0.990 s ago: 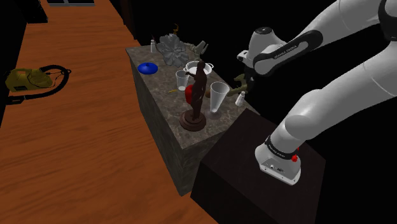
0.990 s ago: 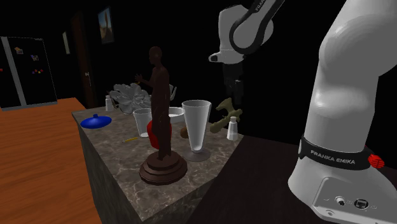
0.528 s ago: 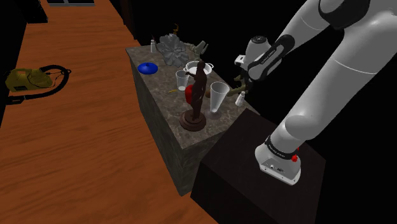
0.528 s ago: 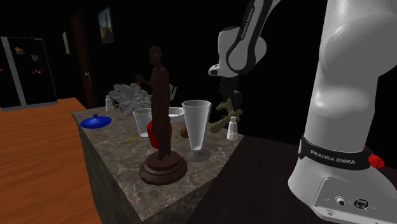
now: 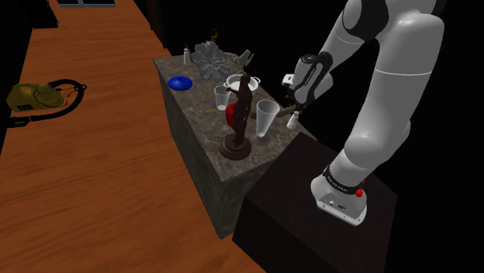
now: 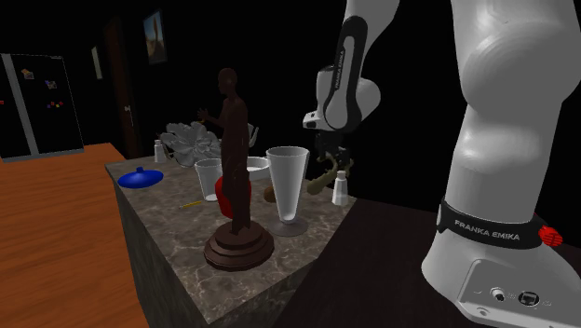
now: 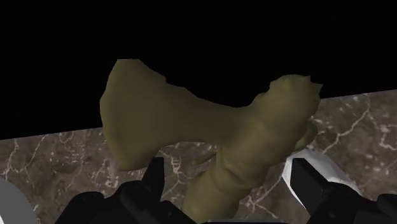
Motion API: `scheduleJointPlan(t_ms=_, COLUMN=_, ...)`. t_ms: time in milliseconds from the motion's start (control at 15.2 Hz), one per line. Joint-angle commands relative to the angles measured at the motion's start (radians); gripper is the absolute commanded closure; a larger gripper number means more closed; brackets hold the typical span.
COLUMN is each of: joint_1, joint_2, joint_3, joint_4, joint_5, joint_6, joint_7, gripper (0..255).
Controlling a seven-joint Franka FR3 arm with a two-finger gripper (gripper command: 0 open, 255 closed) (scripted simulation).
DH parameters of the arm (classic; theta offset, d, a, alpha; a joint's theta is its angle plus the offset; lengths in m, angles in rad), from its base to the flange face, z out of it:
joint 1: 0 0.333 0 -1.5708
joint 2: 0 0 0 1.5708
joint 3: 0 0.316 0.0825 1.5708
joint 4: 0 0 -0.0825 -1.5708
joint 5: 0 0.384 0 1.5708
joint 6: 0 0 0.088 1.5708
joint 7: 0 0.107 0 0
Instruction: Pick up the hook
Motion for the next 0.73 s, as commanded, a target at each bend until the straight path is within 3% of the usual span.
scheduleJointPlan(t_ms=0, joint_1=-0.007, joint_2=0.038, joint_3=0.005, joint_4=0.007, joint_5=0.004, joint_6=0.03, joint_7=0.005, gripper=0)
scheduleJointPlan(t_ms=330, joint_1=-0.011, joint_2=0.084, joint_3=0.01, joint_4=0.016, joint_5=0.009, joint_6=0.065, joint_7=0.014, gripper=0)
scheduleJointPlan(t_ms=396, joint_1=-0.016, joint_2=0.087, joint_3=0.014, joint_4=0.02, joint_5=0.01, joint_6=0.066, joint_7=0.012, gripper=255)
scheduleJointPlan(t_ms=660, joint_1=-0.015, joint_2=0.079, joint_3=0.009, joint_4=0.014, joint_5=0.007, joint_6=0.064, joint_7=0.009, gripper=255)
